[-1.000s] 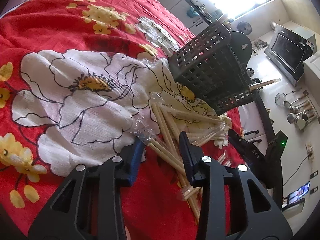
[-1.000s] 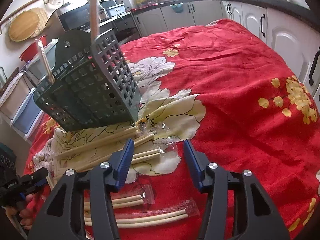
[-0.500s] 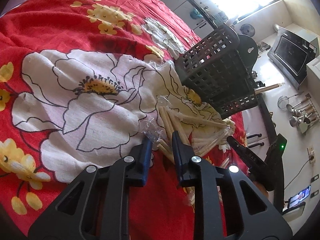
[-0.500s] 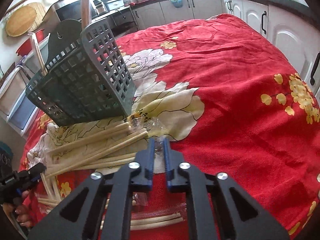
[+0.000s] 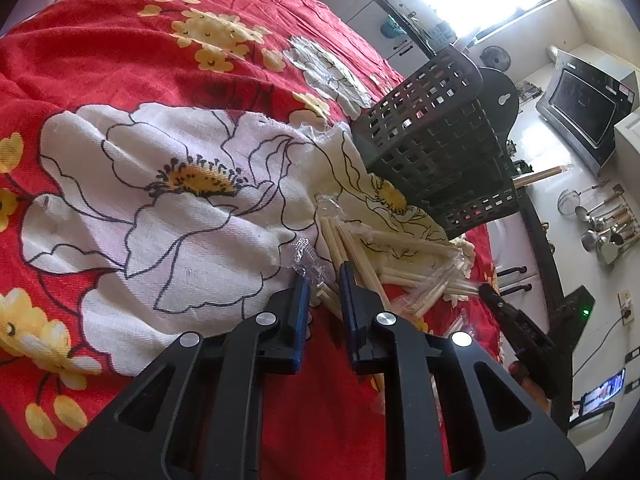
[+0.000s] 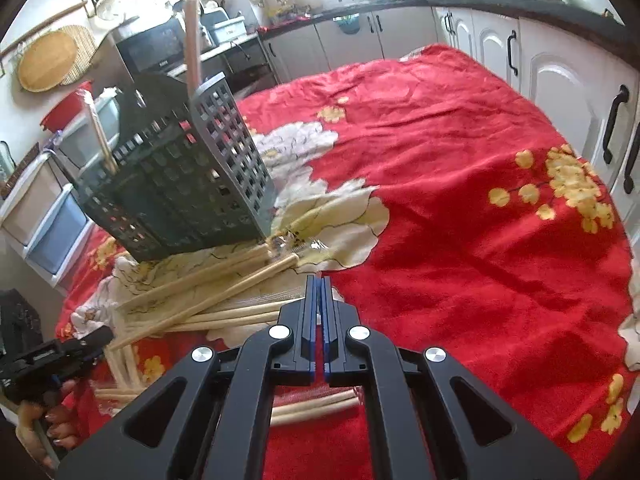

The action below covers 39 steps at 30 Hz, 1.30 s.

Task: Organize utensils

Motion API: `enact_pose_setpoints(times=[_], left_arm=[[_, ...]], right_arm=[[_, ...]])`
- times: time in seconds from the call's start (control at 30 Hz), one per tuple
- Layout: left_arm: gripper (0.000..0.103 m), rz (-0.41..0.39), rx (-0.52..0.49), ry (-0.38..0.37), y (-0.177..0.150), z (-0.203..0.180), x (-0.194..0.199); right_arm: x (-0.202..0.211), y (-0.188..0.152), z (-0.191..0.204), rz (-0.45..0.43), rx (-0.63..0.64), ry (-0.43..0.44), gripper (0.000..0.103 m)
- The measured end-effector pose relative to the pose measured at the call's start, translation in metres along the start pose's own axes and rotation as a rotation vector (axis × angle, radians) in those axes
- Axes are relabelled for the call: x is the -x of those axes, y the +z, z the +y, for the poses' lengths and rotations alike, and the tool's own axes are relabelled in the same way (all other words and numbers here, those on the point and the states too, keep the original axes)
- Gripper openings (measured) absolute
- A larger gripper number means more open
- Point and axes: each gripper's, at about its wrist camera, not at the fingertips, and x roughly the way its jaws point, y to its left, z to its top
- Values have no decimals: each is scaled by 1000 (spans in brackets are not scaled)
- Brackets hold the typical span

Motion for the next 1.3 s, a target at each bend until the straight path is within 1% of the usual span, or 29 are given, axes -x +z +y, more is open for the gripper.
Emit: enact_pose_setpoints(times=[0.1, 0.3, 0.4, 0.6, 0.8, 0.93, 1.03, 1.3], left_arm=[[8, 0, -2, -1, 0, 1, 1], [6, -4, 9, -21, -2, 5, 6], [5, -21, 12, -29, -3, 5, 14], [4, -98, -21, -21, 0, -3, 38], [4, -187, -60, -13, 6, -14, 66], [4, -253, -83, 8, 10, -19, 83], [3, -287, -86, 17, 12, -19, 92], [3, -358, -102, 0, 18, -28, 114]], right_arm=[[14, 1, 4, -36, 20, -2, 2], [39, 3, 9, -91, 52, 2, 2], [51, 6, 10, -114, 60, 15, 2], [74, 10, 13, -171, 74, 28, 2], [99, 16, 20, -243, 87, 73, 2], [111, 18, 28, -270, 101, 96, 2], [117, 19, 32, -284, 111, 108, 2], [133, 22, 47, -319, 142, 147, 2]])
